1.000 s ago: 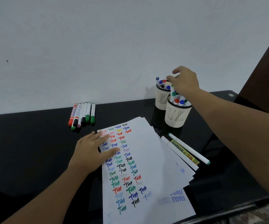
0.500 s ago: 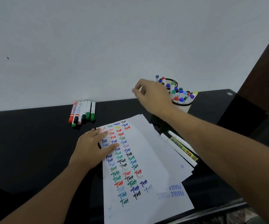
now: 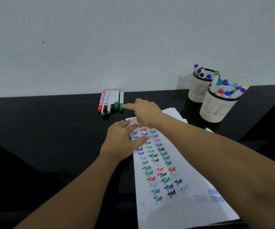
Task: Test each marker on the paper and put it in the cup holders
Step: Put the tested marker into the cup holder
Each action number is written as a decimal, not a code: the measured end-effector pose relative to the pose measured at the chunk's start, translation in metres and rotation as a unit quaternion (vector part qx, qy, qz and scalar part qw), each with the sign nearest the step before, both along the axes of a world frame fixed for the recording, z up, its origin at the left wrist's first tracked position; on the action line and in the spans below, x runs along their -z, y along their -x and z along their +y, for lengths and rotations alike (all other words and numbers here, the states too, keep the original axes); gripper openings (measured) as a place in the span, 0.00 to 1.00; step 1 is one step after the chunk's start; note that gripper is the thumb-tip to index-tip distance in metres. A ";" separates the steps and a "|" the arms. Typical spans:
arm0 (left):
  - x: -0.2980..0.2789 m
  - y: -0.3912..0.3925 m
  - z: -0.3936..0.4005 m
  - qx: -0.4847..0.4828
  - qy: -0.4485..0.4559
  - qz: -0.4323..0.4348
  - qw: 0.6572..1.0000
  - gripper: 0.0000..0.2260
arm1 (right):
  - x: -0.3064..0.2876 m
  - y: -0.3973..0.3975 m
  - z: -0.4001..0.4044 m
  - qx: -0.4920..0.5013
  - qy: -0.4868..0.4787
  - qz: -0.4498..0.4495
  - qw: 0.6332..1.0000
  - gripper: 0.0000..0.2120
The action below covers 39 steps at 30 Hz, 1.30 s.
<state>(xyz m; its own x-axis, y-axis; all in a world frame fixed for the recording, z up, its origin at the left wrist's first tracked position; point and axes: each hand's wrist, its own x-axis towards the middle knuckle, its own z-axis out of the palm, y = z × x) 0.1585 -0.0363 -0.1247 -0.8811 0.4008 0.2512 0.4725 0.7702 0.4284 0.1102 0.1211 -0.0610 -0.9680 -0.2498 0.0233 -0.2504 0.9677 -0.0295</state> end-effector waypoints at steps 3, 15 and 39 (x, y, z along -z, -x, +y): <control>0.006 0.005 -0.001 0.015 -0.014 0.009 1.000 0.34 | 0.002 0.011 -0.012 -0.015 -0.049 0.006 0.999 0.39; 0.005 0.005 -0.001 0.007 0.010 0.009 1.000 0.39 | 0.008 0.024 -0.010 -0.043 -0.093 0.074 0.992 0.31; -0.011 -0.009 0.000 -0.031 -0.049 0.023 0.998 0.35 | -0.006 -0.050 0.049 0.019 0.120 0.062 0.991 0.16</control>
<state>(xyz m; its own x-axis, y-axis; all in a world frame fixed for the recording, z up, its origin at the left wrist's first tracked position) 0.1675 -0.0365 -0.1132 -0.8901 0.3164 0.3281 0.4459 0.7540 0.4824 0.1603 0.1704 -0.0554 -0.9627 -0.1861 0.1965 -0.2301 0.9451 -0.2322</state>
